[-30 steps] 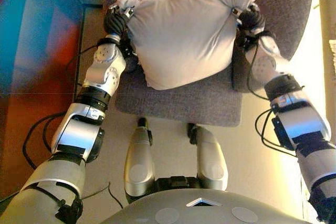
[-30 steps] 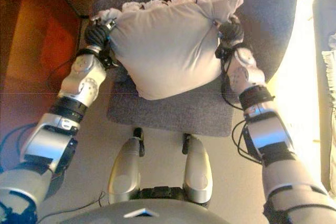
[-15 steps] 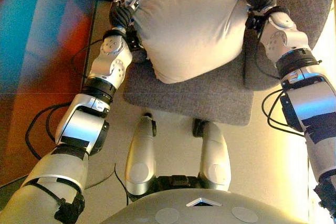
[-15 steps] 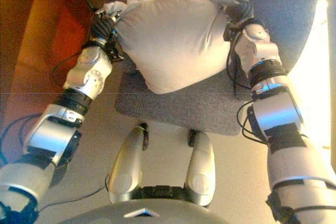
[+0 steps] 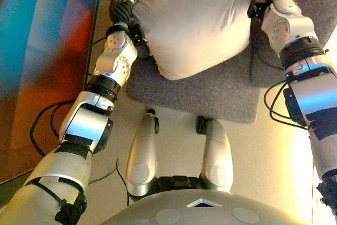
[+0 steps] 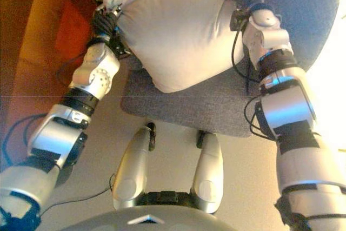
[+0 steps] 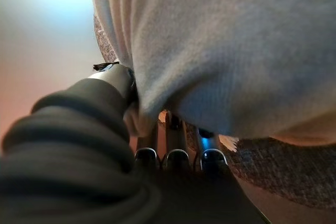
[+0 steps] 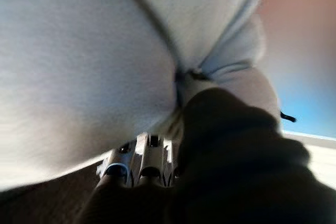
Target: Pick up the cushion and take it to the sofa
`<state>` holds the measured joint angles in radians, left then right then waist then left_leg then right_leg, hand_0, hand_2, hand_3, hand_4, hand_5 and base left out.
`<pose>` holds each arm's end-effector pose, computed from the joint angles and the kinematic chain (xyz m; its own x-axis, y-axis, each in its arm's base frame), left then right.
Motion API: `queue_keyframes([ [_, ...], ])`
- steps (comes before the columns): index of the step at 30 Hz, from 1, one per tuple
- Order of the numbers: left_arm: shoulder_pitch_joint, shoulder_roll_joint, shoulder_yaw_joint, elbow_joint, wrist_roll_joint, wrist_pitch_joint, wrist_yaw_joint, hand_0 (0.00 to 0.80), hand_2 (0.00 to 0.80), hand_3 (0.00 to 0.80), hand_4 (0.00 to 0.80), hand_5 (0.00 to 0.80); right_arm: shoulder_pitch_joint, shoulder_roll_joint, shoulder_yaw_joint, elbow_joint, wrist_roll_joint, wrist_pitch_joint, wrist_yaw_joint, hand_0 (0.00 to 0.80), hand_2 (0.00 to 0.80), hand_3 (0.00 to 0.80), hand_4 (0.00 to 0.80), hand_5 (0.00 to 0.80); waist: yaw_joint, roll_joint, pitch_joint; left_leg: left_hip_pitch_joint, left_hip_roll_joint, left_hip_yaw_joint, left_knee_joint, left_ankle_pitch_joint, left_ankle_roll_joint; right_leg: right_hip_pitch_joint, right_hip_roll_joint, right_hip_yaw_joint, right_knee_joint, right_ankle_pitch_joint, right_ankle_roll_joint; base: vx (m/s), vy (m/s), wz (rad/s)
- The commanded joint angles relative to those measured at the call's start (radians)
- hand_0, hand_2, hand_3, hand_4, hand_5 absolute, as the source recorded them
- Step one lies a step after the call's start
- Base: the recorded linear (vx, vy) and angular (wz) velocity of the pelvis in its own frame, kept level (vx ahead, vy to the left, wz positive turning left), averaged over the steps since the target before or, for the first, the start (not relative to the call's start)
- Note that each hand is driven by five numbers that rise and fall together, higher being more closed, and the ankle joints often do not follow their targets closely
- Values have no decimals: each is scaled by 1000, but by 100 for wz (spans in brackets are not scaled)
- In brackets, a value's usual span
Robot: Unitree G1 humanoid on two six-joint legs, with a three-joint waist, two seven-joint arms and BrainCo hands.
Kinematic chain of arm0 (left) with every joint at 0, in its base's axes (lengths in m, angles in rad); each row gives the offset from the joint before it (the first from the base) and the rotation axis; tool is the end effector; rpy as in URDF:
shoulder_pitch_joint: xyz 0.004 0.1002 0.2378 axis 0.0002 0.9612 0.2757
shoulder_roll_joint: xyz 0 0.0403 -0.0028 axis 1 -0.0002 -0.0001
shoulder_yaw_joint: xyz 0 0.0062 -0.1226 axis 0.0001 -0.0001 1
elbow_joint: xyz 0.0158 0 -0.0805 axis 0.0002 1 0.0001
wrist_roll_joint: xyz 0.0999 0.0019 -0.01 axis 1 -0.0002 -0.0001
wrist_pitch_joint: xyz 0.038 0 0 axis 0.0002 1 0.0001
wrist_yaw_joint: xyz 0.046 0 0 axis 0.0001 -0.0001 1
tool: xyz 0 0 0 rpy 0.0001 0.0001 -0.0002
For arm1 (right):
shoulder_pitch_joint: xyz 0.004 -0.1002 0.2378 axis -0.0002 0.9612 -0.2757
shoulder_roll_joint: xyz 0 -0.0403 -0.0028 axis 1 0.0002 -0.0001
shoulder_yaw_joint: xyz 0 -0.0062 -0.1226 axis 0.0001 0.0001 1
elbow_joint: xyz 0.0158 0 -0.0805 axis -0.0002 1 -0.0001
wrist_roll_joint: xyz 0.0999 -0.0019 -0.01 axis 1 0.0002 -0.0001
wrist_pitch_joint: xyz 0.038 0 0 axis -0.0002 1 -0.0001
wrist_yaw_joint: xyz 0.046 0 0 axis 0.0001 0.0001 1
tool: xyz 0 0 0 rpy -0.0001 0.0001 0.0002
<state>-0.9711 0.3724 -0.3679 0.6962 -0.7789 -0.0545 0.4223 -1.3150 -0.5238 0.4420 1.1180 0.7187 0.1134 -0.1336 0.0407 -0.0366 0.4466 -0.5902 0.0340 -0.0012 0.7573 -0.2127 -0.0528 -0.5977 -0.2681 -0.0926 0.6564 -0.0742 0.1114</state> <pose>0.3684 0.1439 0.1711 0.9799 0.1544 0.1267 -0.1257 0.9697 -0.2097 0.3949 -0.2017 0.2411 0.9899 -0.1326 0.0491 0.1351 0.9895 -0.0516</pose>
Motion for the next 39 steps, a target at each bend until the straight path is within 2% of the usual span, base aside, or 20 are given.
queue_keyframes([
  [1, -108, -4, -23, -4, -8, -52, -7, 0, 0, 0, 0, 0, -71, 13, 34, 7, 10, -16, -15, 0, 0, 0, 0, 0, 17, 29, 18, 25, 19, 27, -9, -75, -27, 20, 20, 18, 19, -59, 44, -48, 38, -1],
  [3, -108, 2, -17, -1, -3, -89, 0, 0, 0, 0, 0, 0, -67, 12, 32, 8, 18, -23, -31, 0, 0, 0, 0, 0, 15, 33, 21, 28, 18, 30, -16, -71, -27, 18, 19, 18, 16, -57, 45, -81, 40, -1],
  [4, -107, 6, -7, -5, 8, -120, 4, 0, 0, 0, 0, 0, -61, 13, 24, 4, 24, -32, -43, 0, 0, 0, 0, 0, 14, 33, 22, 22, 16, 37, -38, -36, -23, 12, 16, 13, -3, -29, 38, -110, 43, -1],
  [5, -102, 9, 0, -11, 17, -137, 9, 0, 0, 0, 0, 0, -52, 13, 18, -2, 17, -36, -44, 0, 0, 0, 0, 0, 14, 35, 22, 28, 15, 38, -48, -31, -23, 15, 15, 11, -7, -28, 39, -98, 36, 1],
  [8, -67, 25, 21, -40, 22, -169, 29, 0, 0, 0, 0, 0, -14, 5, 9, -38, 2, -51, -54, 0, 0, 0, 0, 0, 18, 33, 19, 54, 12, 41, -92, -15, -27, 36, 12, 4, -44, -17, 45, 3, 0, 2],
  [13, -16, 76, 52, -69, 90, -187, 16, 0, 0, 0, 0, 0, 21, -29, 4, -79, -42, -48, -95, 0, 0, 0, 0, 0, 26, 27, 8, 108, 14, 52, -177, 17, -27, 88, 8, -21, -125, 8, 52, -2, -1, 1],
  [16, 13, 122, 67, -90, 100, -197, 12, 0, 0, 0, 0, 0, 50, -53, -4, -102, -17, -51, -92, 0, 0, 0, 0, 0, 30, 22, -12, 161, 13, 59, -237, 37, -24, 132, 5, -39, -182, 23, 57, 23, -3, 4],
  [21, 65, 150, 106, -134, 64, -221, 17, 0, 0, 0, 0, 0, 118, -70, -57, -132, 36, -69, -108, 0, 0, 0, 0, 0, 32, 12, -48, 237, -3, 54, -305, 50, -17, 213, 5, -53, -275, 46, 65, 59, -10, 2],
  [24, 129, 154, 134, -202, 78, -217, 17, 0, 0, 0, 0, 0, 171, -86, -94, -164, 61, -90, -154, 0, 0, 0, 0, 0, 36, 7, -73, 288, -14, 48, -347, 55, -13, 276, 7, -67, -343, 58, 65, 94, -1, 0],
  [29, 271, 155, 169, -326, 84, -197, -20, 0, 0, 0, 0, 0, 279, -121, -163, -258, 6, -128, -271, 0, 0, 0, 0, 0, 39, -4, -130, 370, -24, 49, -409, 60, -11, 387, 22, -78, -451, 82, 61, 131, -20, -6],
  [33, 391, 147, 199, -402, 115, -177, -34, 0, 0, 0, 0, 0, 391, -135, -240, -322, 73, -148, -296, 0, 0, 0, 0, 0, 44, -6, -172, 446, -23, 46, -461, 62, -11, 477, 38, -84, -512, 83, 58, 186, -35, 2],
  [39, 570, 129, 228, -528, 127, -146, -135, 0, 0, 0, 0, 0, 565, -122, -371, -388, 83, -168, -297, 0, 0, 0, 0, 0, 56, -7, -244, 567, -17, 58, -599, 97, -11, 591, 68, -108, -618, 103, 61, 178, -25, 5],
])
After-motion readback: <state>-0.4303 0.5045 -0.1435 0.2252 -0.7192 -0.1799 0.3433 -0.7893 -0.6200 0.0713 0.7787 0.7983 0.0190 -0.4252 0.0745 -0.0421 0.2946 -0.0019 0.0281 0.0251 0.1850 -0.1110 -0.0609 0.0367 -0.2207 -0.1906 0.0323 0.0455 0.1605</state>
